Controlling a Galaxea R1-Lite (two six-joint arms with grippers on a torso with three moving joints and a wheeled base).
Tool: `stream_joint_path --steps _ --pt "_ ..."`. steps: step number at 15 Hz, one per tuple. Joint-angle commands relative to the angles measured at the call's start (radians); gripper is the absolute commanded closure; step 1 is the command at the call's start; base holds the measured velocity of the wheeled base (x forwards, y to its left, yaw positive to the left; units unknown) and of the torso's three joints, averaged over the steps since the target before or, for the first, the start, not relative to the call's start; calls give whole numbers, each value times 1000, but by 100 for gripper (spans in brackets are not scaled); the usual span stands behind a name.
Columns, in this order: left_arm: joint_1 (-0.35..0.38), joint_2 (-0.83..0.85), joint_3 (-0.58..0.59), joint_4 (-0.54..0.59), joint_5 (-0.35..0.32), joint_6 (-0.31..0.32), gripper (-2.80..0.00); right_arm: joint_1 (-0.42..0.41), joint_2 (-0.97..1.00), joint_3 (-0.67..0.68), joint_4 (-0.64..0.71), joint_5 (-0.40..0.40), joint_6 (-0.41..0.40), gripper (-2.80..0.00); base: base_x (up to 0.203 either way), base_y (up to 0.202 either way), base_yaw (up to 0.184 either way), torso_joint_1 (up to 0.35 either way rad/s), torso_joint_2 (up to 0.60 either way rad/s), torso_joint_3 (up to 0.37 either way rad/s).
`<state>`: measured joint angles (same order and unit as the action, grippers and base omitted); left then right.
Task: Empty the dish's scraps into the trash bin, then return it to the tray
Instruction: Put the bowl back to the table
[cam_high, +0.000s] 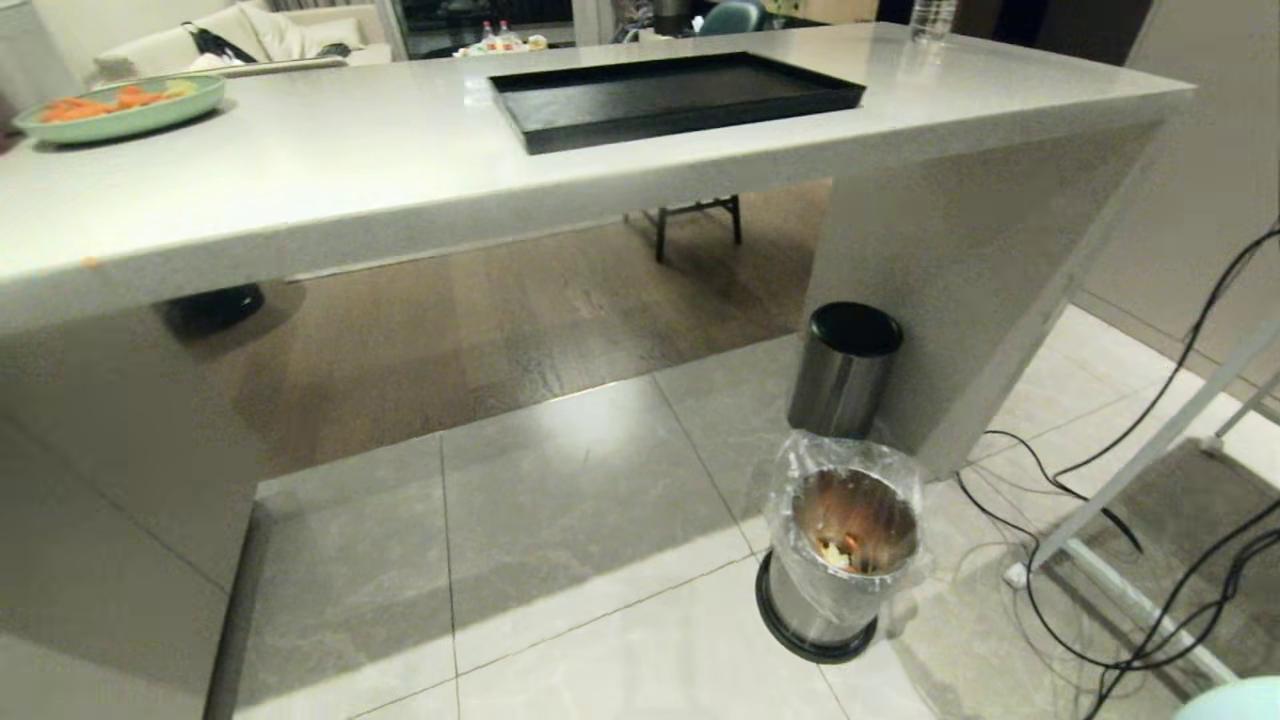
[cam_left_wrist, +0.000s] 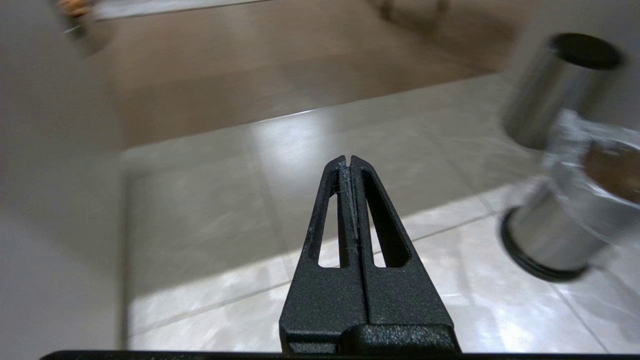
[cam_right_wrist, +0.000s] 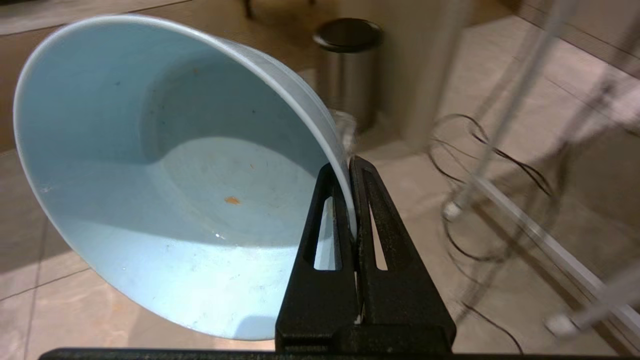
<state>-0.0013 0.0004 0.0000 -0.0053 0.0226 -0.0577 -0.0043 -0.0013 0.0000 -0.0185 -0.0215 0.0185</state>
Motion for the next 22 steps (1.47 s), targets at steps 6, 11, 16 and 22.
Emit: stream_joint_path --steps 6,11,16,22 --pt "1 1 0 -1 0 -1 0 1 1 0 -1 2 0 0 -1 -8 176 3 2 1" --pt "1 1 0 -1 0 -1 0 1 1 0 -1 2 0 0 -1 -5 69 1 0 1" --pt "1 1 0 -1 0 -1 0 1 1 0 -1 2 0 0 0 0 0 0 0 0" --pt "1 1 0 -1 0 -1 0 1 1 0 -1 2 0 0 0 0 0 0 0 0"
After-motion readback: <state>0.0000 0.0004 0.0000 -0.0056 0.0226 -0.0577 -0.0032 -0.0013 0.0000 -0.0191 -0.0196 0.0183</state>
